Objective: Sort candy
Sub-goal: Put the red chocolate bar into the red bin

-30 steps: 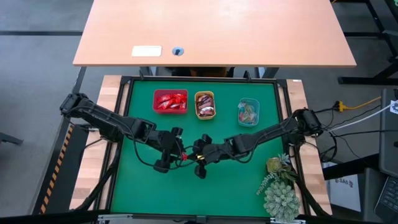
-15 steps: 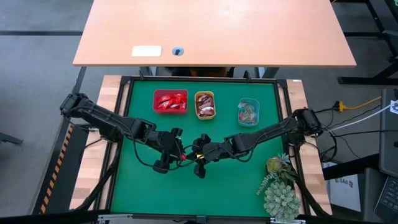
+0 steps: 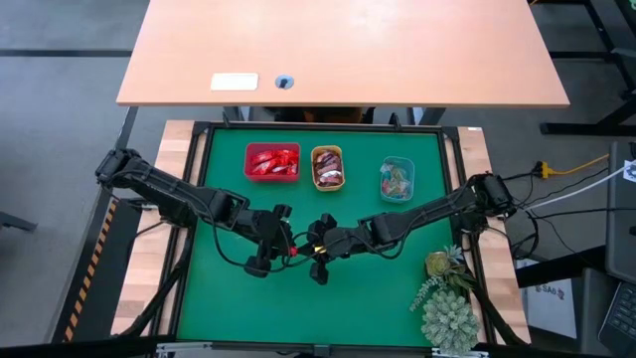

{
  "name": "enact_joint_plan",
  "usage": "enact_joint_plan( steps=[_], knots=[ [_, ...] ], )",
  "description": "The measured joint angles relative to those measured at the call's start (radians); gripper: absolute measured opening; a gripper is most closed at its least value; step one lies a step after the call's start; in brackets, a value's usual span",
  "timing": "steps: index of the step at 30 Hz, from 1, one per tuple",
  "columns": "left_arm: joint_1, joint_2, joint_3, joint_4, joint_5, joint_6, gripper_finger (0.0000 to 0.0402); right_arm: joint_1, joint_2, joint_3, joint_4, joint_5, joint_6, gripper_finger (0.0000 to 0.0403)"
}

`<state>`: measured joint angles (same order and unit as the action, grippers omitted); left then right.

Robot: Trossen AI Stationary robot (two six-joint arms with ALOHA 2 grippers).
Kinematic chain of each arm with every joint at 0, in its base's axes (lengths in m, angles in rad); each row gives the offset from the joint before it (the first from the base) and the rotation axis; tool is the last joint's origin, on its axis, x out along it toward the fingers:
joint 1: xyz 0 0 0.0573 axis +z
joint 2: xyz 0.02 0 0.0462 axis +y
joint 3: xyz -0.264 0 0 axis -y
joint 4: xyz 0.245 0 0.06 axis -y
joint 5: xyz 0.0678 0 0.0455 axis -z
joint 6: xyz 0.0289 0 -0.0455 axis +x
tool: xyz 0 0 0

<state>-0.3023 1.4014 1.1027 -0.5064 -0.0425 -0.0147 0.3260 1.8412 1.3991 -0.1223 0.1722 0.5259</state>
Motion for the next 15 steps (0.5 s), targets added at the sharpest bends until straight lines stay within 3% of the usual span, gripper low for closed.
enact_joint_plan(
  steps=[11, 15],
  knots=[
    [0.0, 0.0, 0.0, 0.0, 0.0, 0.0, 0.0118, -0.017, 0.0, 0.0, 0.002, -0.045, 0.0, 0.0005],
    [0.0, 0.0, 0.0, 0.0, -0.001, 0.0, 0.0118, -0.02, 0.0, 0.001, 0.003, -0.069, 0.0, 0.0033]
  ],
)
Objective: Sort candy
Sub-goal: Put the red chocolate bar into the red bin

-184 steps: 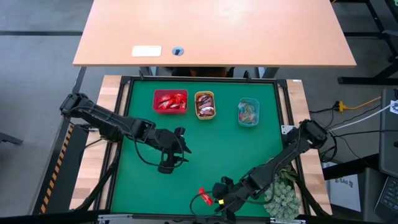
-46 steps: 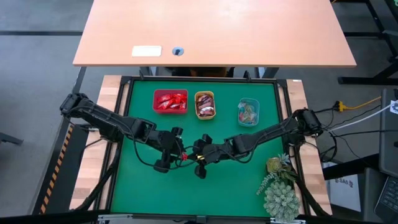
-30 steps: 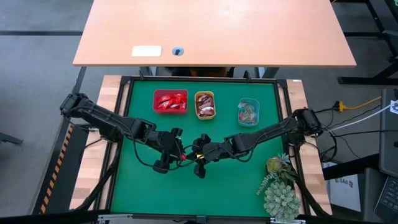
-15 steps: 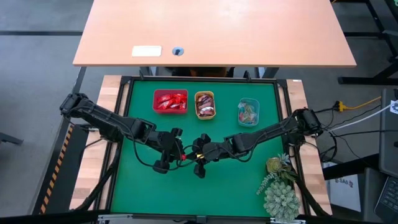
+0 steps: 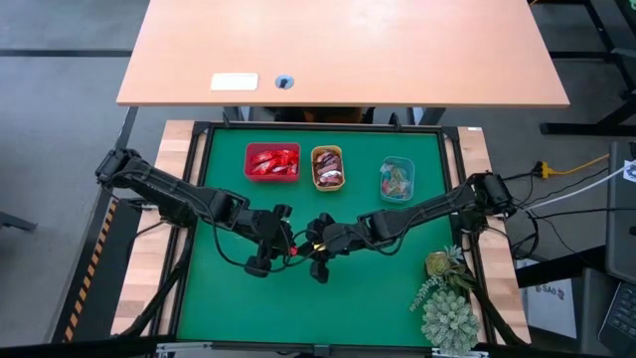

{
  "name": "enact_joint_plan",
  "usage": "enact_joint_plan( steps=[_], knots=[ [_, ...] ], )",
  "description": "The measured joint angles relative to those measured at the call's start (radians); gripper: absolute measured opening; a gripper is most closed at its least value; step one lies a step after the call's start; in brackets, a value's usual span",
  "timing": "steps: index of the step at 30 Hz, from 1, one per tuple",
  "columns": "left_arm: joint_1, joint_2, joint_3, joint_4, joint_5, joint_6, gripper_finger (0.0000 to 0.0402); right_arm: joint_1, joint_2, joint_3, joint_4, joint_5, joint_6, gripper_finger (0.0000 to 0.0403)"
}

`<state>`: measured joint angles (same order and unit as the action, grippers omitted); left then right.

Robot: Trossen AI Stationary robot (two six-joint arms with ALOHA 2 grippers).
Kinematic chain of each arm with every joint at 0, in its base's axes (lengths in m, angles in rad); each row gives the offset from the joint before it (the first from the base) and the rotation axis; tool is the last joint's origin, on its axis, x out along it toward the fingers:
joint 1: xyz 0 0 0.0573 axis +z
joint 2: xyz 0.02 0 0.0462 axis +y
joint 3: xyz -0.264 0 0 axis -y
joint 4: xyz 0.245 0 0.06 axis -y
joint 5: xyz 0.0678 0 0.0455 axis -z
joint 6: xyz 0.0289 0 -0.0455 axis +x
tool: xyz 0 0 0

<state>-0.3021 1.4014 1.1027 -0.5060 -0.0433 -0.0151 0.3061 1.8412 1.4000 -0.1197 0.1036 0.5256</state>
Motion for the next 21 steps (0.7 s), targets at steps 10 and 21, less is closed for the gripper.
enact_joint_plan(
  steps=[10, 21],
  knots=[
    [0.031, 0.0, 0.0, 0.009, -0.008, -0.001, 0.0118, -0.043, -0.07, 0.001, -0.076, -0.13, -0.001, 0.0094],
    [0.169, 0.0, 0.0, 0.006, -0.003, 0.0, 0.0118, -0.134, -0.205, 0.001, -0.227, -0.18, -0.07, 0.0095]
  ],
)
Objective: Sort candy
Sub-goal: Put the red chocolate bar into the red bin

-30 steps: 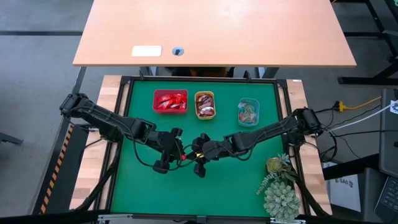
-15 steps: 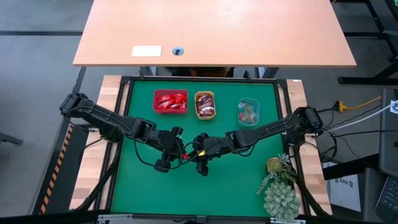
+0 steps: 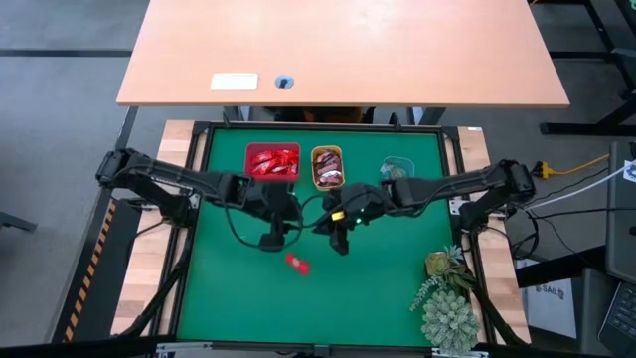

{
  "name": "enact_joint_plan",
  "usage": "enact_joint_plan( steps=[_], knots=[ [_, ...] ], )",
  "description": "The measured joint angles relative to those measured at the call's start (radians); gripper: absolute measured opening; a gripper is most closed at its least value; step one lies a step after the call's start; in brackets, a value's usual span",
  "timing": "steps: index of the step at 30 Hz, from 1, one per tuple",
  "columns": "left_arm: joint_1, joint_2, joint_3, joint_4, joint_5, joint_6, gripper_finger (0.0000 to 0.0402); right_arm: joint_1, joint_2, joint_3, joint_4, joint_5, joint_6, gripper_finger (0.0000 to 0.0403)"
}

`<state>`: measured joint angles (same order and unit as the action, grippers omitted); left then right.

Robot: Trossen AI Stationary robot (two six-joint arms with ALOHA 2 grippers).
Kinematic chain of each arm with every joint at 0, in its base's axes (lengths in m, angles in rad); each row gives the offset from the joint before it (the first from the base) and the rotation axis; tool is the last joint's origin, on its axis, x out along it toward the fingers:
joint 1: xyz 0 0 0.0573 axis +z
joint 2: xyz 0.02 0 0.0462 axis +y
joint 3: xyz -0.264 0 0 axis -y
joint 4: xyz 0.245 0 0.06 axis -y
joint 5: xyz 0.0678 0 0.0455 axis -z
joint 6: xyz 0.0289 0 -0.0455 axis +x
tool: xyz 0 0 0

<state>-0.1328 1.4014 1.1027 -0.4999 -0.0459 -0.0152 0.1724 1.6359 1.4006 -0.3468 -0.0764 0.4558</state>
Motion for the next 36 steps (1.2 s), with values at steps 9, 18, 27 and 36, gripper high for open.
enact_joint_plan(
  steps=[9, 18, 27, 36],
  knots=[
    [-0.018, 0.05, 0.0, -0.025, 0.127, -0.009, 0.0118, -0.016, -0.03, 0.0, -0.165, 0.016, -0.019, 0.0095],
    [-0.123, 0.23, 0.0, -0.025, 0.136, 0.025, 0.0118, -0.016, -0.031, 0.0, -0.173, 0.021, -0.017, 0.0095],
    [-0.159, 0.375, 0.0, -0.025, 0.136, 0.026, 0.0118, -0.016, -0.031, 0.0, -0.179, 0.012, -0.017, 0.0095],
    [-0.165, 0.459, 0.001, -0.013, 0.087, 0.025, 0.0119, -0.016, -0.031, 0.0, -0.18, 0.012, -0.019, 0.0095]
  ],
)
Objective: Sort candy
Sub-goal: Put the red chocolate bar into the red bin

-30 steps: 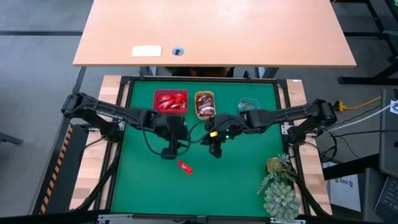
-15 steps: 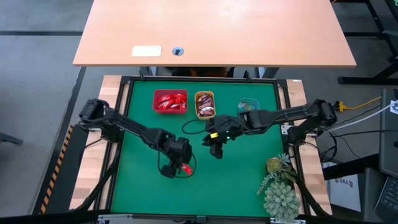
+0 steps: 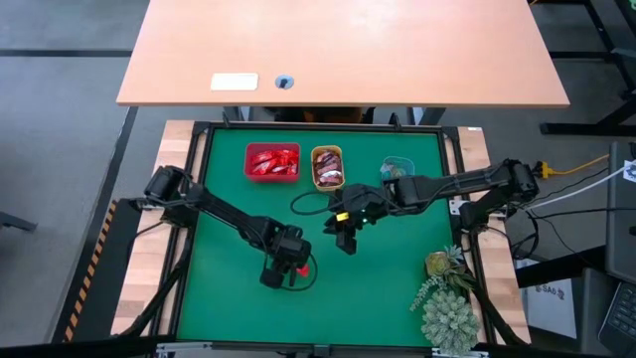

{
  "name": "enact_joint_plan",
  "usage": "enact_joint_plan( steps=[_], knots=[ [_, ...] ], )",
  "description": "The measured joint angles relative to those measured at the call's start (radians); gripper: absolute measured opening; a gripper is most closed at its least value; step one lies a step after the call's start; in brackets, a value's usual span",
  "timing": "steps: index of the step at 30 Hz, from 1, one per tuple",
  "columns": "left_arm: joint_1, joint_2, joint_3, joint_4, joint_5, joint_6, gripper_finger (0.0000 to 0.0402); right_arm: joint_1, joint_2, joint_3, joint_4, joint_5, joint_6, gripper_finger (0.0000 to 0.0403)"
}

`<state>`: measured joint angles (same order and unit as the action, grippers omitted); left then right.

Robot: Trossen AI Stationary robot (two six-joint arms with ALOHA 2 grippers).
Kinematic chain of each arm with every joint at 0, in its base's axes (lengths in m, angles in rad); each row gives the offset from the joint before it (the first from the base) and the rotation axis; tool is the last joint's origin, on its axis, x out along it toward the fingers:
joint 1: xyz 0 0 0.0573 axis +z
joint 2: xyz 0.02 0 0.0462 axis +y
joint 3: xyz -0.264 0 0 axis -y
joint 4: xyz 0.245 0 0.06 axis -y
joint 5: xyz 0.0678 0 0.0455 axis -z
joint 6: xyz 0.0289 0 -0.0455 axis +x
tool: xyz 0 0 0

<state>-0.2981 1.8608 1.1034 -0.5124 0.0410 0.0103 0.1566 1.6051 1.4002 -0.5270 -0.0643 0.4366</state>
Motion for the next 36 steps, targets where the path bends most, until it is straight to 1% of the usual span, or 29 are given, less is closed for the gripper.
enact_joint_plan(
  steps=[7, 11, 13, 17, 21, 24, 29, 34, 36],
  knots=[
    [0.0, 0.007, 0.0, 0.011, -0.011, -0.008, 0.0117, 0.0, 0.0, 0.0, -0.001, 0.0, -0.054, 0.0095],
    [-0.001, 0.008, 0.0, 0.012, -0.017, -0.016, 0.0095, 0.0, 0.0, 0.0, -0.003, -0.001, -0.074, 0.0095],
    [0.0, 0.007, 0.0, 0.012, -0.022, -0.017, 0.0081, 0.0, -0.001, 0.0, -0.009, -0.018, -0.079, 0.0095],
    [0.001, 0.006, 0.0, 0.026, -0.024, -0.052, 0.0071, 0.0, -0.036, -0.002, -0.037, -0.071, -0.093, 0.0095],
    [0.006, 0.006, -0.001, 0.066, -0.03, -0.057, 0.0074, 0.0, -0.113, -0.002, -0.105, -0.06, -0.136, 0.0095],
    [0.022, 0.007, -0.001, 0.1, -0.031, -0.057, 0.0075, 0.0, -0.196, -0.002, -0.166, -0.01, -0.169, 0.0095],
    [0.072, 0.006, 0.017, 0.15, -0.031, -0.056, 0.0076, 0.0, -0.371, -0.002, -0.3, 0.111, -0.192, 0.0095],
    [0.141, 0.004, 0.082, 0.159, -0.034, -0.047, 0.0077, 0.0, -0.548, -0.002, -0.429, 0.253, -0.192, 0.0095],
    [0.168, 0.004, 0.12, 0.152, -0.034, -0.029, 0.0077, 0.0, -0.613, -0.011, -0.45, 0.317, -0.183, 0.0095]
  ],
)
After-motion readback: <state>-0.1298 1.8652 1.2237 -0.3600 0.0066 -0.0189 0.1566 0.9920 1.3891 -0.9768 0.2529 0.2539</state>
